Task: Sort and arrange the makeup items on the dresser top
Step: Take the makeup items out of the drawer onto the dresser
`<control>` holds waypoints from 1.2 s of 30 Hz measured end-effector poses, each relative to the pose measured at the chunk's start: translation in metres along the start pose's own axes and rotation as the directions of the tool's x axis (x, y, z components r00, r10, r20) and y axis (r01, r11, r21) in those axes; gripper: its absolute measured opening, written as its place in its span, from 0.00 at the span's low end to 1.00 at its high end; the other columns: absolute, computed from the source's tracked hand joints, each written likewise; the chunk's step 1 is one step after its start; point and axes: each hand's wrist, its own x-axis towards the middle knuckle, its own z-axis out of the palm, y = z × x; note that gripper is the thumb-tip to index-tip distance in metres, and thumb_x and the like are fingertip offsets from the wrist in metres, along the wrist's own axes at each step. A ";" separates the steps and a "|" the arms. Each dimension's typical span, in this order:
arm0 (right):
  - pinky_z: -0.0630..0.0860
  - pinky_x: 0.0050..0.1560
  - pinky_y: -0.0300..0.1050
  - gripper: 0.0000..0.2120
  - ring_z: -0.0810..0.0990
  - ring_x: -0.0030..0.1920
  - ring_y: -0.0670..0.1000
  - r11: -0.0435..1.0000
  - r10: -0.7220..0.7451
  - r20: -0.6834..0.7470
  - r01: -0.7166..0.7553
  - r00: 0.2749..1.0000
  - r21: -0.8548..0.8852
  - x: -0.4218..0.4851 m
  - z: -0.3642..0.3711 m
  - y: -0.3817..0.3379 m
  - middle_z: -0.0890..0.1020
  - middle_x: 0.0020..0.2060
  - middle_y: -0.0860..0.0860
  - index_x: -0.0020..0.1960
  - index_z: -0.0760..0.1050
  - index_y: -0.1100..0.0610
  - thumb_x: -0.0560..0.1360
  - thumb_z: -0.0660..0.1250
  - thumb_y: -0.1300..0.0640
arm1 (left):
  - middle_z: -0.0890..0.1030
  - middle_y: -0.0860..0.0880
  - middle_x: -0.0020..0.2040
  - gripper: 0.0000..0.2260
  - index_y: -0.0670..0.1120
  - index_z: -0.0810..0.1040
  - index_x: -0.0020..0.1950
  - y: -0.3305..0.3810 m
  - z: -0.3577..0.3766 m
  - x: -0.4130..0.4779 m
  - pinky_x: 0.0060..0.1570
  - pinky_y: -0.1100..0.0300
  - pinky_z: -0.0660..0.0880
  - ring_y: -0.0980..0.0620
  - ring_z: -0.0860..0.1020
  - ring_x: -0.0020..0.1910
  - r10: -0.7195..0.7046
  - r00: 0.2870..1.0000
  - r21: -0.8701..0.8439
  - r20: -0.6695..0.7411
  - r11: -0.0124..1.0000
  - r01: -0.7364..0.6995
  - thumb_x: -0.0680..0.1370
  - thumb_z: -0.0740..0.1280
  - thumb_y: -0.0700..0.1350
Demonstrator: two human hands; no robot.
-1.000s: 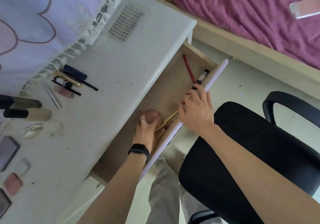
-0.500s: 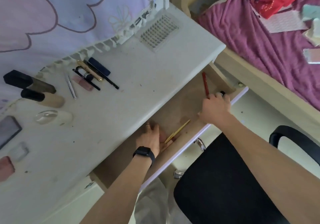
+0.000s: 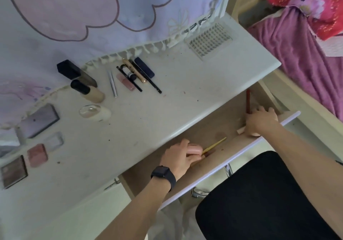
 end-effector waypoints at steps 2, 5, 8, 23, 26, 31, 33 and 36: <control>0.60 0.71 0.59 0.23 0.62 0.73 0.57 1.000 -0.015 0.011 0.015 1.000 -0.001 -0.003 -0.002 0.002 0.72 0.70 0.54 0.71 0.70 0.49 0.77 0.59 0.55 | 0.80 0.53 0.51 0.21 0.52 0.71 0.59 -0.001 -0.002 -0.007 0.47 0.55 0.77 0.51 0.79 0.50 -0.005 1.000 -0.103 -0.027 0.995 0.002 0.75 0.68 0.64; 0.62 0.70 0.57 0.18 0.70 0.66 0.57 0.999 -0.017 -0.003 0.018 1.000 0.048 -0.012 -0.005 0.003 0.78 0.58 0.53 0.64 0.73 0.52 0.76 0.60 0.59 | 0.78 0.61 0.46 0.17 0.54 0.73 0.57 0.004 -0.006 -0.019 0.43 0.64 0.74 0.58 0.77 0.46 -0.031 0.998 -0.277 -0.053 0.961 0.015 0.74 0.68 0.62; 0.67 0.64 0.56 0.10 0.76 0.54 0.56 0.979 -0.029 -0.099 0.048 0.995 0.199 -0.030 -0.012 0.004 0.78 0.48 0.52 0.59 0.73 0.55 0.80 0.57 0.54 | 0.78 0.63 0.44 0.12 0.61 0.72 0.56 0.012 -0.015 -0.030 0.38 0.70 0.72 0.63 0.78 0.44 -0.096 0.990 -0.432 -0.103 0.901 0.043 0.75 0.67 0.60; 0.71 0.41 0.35 0.07 0.81 0.48 0.45 0.052 0.127 -0.522 0.520 0.843 0.853 -0.116 -0.096 -0.117 0.83 0.46 0.43 0.57 0.78 0.48 0.82 0.64 0.51 | 0.78 0.53 0.46 0.11 0.52 0.71 0.49 -0.061 -0.118 -0.057 0.33 0.68 0.70 0.54 0.77 0.40 -0.590 0.727 -0.801 -0.351 0.591 0.092 0.82 0.61 0.58; 0.68 0.40 0.33 0.11 0.79 0.46 0.47 0.133 0.173 -0.546 0.529 0.820 0.838 -0.092 -0.127 -0.152 0.82 0.48 0.47 0.62 0.77 0.53 0.82 0.64 0.53 | 0.79 0.50 0.46 0.10 0.50 0.73 0.51 -0.088 -0.125 -0.079 0.29 0.64 0.71 0.53 0.75 0.32 -0.633 0.720 -0.865 -0.285 0.494 0.092 0.82 0.61 0.56; 0.68 0.40 0.36 0.12 0.77 0.44 0.49 0.227 0.244 -0.534 0.488 0.809 0.843 -0.061 -0.176 -0.191 0.81 0.46 0.49 0.60 0.77 0.57 0.81 0.65 0.51 | 0.78 0.45 0.45 0.09 0.46 0.75 0.54 -0.135 -0.142 -0.116 0.27 0.61 0.70 0.53 0.75 0.27 -0.672 0.705 -0.934 -0.225 0.356 0.042 0.83 0.62 0.50; 0.68 0.43 0.38 0.11 0.77 0.43 0.50 0.254 0.259 -0.523 0.465 0.812 0.848 -0.052 -0.193 -0.201 0.83 0.49 0.51 0.60 0.77 0.57 0.81 0.64 0.52 | 0.80 0.44 0.46 0.08 0.44 0.76 0.56 -0.155 -0.148 -0.128 0.30 0.57 0.71 0.51 0.77 0.29 -0.688 0.690 -0.940 -0.224 0.339 0.034 0.82 0.63 0.47; 0.69 0.48 0.39 0.12 0.81 0.54 0.54 0.276 0.260 -0.519 0.453 0.814 0.848 -0.044 -0.213 -0.211 0.84 0.55 0.52 0.62 0.77 0.56 0.81 0.64 0.54 | 0.81 0.46 0.47 0.07 0.45 0.78 0.56 -0.183 -0.153 -0.145 0.35 0.56 0.71 0.51 0.78 0.36 -0.723 0.647 -0.929 -0.242 0.364 0.060 0.81 0.65 0.47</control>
